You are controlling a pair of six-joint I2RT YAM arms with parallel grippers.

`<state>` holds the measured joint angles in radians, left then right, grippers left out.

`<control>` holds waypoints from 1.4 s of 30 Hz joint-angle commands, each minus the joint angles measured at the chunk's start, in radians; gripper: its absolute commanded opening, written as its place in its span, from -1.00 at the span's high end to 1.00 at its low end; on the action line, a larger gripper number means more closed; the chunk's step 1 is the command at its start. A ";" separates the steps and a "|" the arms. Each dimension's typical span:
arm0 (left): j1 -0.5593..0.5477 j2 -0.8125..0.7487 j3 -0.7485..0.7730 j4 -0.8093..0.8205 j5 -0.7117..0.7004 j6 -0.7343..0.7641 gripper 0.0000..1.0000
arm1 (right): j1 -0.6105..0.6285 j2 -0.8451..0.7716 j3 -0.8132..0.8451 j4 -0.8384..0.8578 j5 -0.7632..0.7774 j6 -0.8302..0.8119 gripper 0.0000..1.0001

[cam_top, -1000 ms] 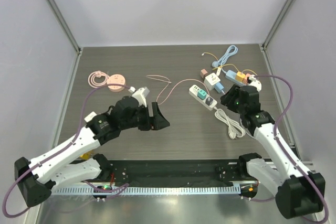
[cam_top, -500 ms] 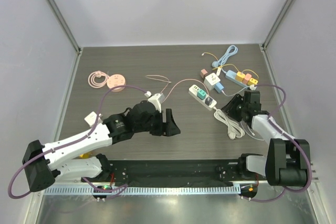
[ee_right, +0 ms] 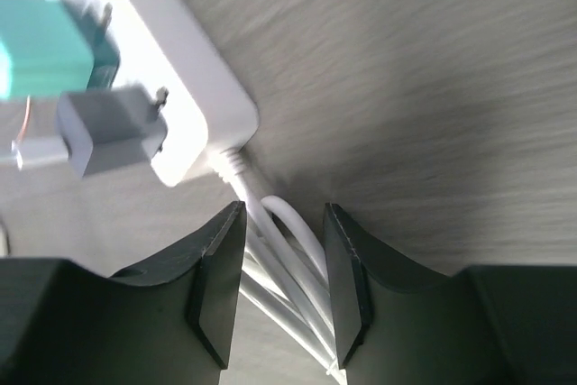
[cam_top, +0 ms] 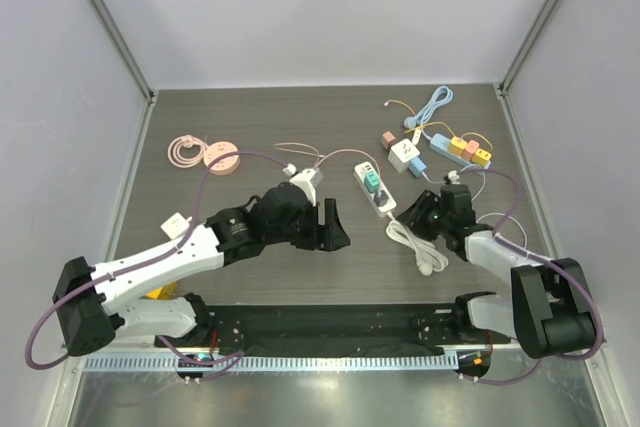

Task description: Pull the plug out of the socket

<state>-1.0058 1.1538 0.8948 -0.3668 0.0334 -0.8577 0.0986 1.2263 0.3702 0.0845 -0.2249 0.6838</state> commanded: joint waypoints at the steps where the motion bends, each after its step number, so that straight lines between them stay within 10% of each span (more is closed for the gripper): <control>1: -0.004 0.023 0.096 -0.044 -0.056 0.049 -0.51 | 0.133 -0.022 -0.040 0.004 -0.001 0.107 0.08; 12: -0.005 0.167 0.304 -0.200 -0.118 0.144 -0.64 | 0.276 -0.117 -0.051 -0.040 0.051 0.125 0.07; 30: 0.004 1.059 1.403 -0.618 -0.388 0.309 -0.51 | 0.208 -0.260 0.015 -0.287 0.220 -0.021 -0.01; 35: 0.099 1.107 1.377 -0.568 -0.219 0.218 -0.05 | 0.194 -0.268 0.012 -0.289 0.239 -0.036 -0.03; 42: 0.115 1.077 1.268 -0.570 -0.319 0.213 -0.04 | 0.194 -0.232 0.015 -0.267 0.198 -0.047 -0.03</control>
<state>-0.8730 2.2799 2.1887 -0.9249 -0.2470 -0.6285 0.2970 0.9810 0.3805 -0.2100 -0.0101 0.6594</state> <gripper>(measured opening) 0.517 0.516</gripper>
